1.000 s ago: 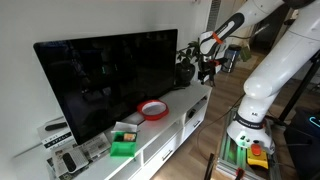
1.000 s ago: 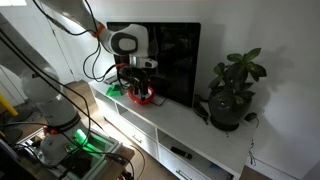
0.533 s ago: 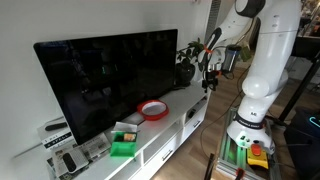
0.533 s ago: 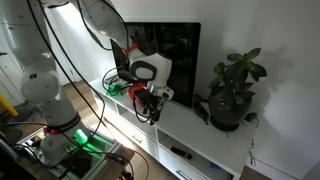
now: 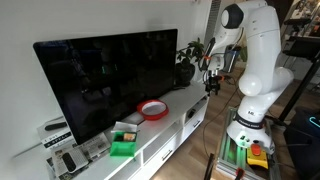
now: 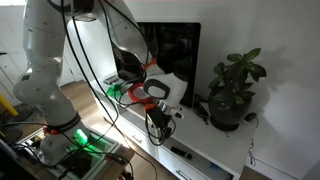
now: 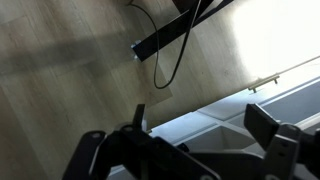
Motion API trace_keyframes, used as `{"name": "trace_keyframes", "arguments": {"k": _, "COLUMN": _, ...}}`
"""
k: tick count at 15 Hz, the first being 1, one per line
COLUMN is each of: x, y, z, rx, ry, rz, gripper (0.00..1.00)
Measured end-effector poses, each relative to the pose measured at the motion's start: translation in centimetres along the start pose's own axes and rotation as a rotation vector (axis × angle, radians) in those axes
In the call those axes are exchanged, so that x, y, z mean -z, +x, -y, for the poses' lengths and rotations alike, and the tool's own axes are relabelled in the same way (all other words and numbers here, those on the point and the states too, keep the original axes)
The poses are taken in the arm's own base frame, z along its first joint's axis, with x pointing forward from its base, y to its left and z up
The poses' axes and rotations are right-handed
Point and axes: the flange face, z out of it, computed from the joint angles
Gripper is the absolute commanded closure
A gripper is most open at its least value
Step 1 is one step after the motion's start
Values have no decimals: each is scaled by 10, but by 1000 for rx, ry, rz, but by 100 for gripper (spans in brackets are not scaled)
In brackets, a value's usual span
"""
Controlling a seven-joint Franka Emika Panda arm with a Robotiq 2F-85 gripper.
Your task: Pick up the black remote from the far right compartment in the tv stand and put it on the top surface of the tv stand
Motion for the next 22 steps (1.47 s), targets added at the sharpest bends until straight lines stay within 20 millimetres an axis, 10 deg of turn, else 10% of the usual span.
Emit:
{"name": "trace_keyframes", "arguments": {"k": 8, "x": -4, "y": 2, "z": 5, "rx": -13, "ry": 31, "rz": 11, "gripper": 0}}
{"name": "trace_keyframes", "arguments": {"k": 16, "x": -97, "y": 7, "z": -78, "rx": -258, "ry": 375, "rz": 97, "gripper": 0}}
{"name": "trace_keyframes", "arguments": {"k": 22, "x": -136, "y": 43, "z": -101, "rx": -314, "ry": 535, "rz": 64, "gripper": 0}}
